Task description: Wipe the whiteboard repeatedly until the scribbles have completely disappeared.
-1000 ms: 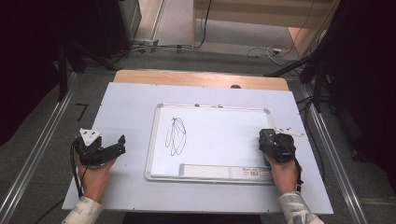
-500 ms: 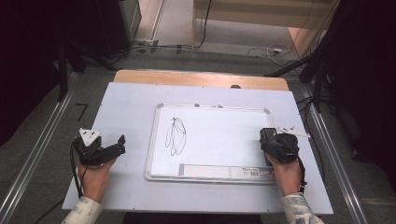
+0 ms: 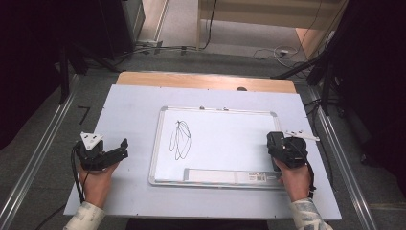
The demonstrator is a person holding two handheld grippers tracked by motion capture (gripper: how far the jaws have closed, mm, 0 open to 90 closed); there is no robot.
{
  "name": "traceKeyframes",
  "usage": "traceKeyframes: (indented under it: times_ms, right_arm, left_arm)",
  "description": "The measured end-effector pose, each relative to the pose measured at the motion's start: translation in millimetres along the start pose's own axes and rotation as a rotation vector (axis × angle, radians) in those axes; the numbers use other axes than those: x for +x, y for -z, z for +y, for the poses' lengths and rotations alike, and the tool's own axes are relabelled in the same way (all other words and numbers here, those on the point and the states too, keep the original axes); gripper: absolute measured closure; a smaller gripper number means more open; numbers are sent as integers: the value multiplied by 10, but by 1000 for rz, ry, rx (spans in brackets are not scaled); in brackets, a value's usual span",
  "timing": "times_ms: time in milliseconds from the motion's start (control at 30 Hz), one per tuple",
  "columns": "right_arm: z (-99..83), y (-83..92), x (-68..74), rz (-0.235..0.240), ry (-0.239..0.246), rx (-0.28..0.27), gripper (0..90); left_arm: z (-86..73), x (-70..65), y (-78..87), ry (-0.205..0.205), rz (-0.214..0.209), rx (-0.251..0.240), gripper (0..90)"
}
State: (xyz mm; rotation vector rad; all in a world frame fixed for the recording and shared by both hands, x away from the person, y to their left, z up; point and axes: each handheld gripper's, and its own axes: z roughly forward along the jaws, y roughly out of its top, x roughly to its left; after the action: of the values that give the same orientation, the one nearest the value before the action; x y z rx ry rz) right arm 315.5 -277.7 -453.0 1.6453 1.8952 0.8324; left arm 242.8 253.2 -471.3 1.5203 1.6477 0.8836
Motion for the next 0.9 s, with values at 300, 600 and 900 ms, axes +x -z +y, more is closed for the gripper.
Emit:
traceKeyframes:
  times_ms: [300, 600, 900]
  right_arm:
    - [14, -1, 72, 18, 14, 15, 382]
    - [62, -10, 331, 52, 60, 23, 382]
    - [138, -96, 749, 104, 108, 31, 382]
  left_arm:
    - [-4, -1, 5, 0, 2, 3, 43]
    - [-9, -3, 17, 1, 1, 4, 44]
    - [-13, 0, 36, 6, -5, 3, 44]
